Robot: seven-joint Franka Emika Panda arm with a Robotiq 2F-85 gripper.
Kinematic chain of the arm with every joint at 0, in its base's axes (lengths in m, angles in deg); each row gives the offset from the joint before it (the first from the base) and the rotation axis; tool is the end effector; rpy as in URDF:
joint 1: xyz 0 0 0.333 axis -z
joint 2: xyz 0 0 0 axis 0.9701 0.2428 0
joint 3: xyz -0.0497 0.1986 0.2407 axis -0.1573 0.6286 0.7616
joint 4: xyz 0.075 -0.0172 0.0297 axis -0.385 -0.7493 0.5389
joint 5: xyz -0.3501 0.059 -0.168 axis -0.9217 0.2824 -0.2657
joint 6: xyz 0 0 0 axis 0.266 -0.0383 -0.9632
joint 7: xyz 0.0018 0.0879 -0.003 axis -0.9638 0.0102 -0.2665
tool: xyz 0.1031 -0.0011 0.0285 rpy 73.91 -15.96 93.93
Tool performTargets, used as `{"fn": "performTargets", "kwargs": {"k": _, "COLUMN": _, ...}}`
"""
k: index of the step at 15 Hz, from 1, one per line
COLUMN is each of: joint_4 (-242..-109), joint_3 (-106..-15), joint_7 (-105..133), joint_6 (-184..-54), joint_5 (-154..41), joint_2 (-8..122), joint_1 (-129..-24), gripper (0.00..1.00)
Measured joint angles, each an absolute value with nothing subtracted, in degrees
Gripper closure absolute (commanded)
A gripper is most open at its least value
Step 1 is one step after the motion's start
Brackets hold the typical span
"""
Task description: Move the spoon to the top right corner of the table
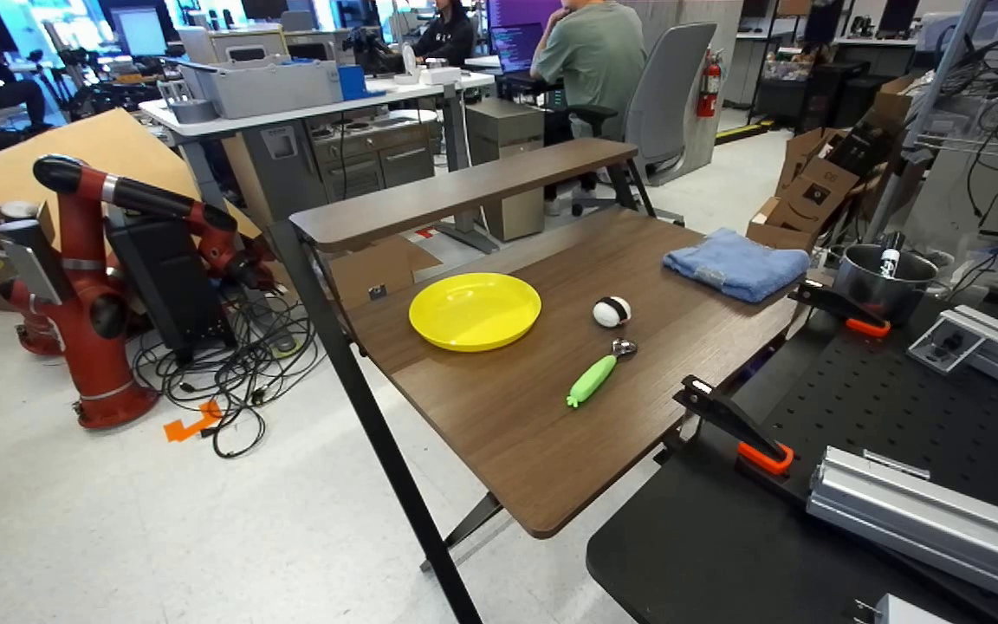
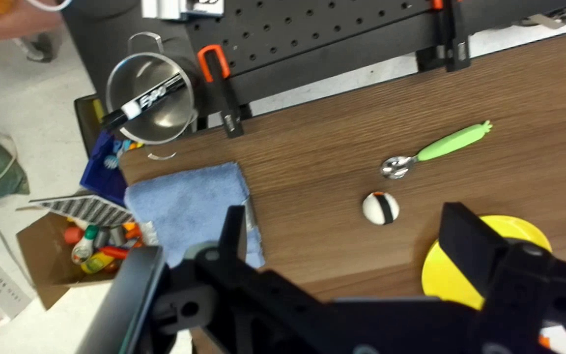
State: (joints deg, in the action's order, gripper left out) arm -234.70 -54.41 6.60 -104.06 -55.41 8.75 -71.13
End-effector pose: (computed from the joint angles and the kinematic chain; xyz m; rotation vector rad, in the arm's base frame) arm 0.3657 -0.0208 0.4179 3.0737 -0.3875 0.0028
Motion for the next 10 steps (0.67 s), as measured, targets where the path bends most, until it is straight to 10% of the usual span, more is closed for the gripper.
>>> {"fn": "performTargets", "kwargs": {"k": 10, "joint_4": -240.1, "joint_3": -45.4, "joint_7": -13.6, "joint_6": -130.7, "joint_5": -43.3, "joint_2": 24.3, "joint_1": -76.9, "gripper": 0.0}}
